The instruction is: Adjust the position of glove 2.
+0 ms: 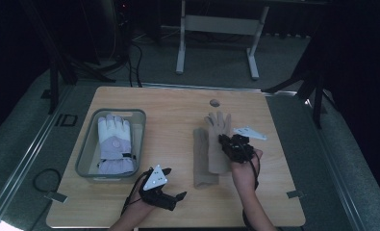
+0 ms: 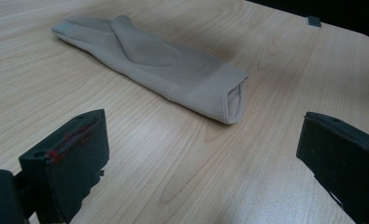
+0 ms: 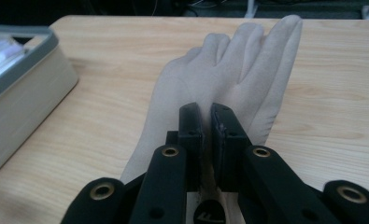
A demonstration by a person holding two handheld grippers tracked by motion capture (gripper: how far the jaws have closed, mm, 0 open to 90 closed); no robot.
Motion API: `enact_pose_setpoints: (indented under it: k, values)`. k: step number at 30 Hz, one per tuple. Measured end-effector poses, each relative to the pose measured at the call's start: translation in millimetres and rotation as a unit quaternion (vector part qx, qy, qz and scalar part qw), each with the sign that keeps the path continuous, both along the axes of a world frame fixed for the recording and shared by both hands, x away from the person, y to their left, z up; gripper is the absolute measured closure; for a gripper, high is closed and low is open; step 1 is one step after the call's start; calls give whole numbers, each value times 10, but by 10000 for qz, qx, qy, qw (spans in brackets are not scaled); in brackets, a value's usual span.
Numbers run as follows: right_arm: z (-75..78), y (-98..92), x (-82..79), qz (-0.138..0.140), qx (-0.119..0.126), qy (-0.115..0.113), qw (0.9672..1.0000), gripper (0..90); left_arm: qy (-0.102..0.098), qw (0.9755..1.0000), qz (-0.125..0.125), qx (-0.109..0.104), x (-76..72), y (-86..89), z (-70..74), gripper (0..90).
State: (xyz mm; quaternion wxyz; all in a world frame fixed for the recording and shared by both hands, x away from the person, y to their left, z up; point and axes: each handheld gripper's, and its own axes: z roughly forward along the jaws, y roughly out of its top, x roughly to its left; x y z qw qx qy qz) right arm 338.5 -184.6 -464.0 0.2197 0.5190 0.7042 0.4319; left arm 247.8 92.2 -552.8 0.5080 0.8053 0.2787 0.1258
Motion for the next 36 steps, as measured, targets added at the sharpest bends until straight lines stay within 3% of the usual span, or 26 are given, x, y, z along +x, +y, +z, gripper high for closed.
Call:
enact_pose_setpoints:
  k: [4,10,27,33,36]
  values:
    - [-85,197,-3,137,-49,69,9999,834,0,10000,3,-36,-5,8,10,26]
    - [-225,288,-6,178,-44,266,9995,833,-1,10000,20,-83,-6,14,14,25]
    - [-632,397,14,171,-194,646,9976,827,-15,10000,-7,-52,-8,2,6,25]
    - [-759,399,33,209,-396,718,9964,811,-2,10000,-16,-65,-9,0,4,26]
    - [-798,400,46,263,-405,750,9960,796,-100,9999,-23,-71,-16,-1,7,27]
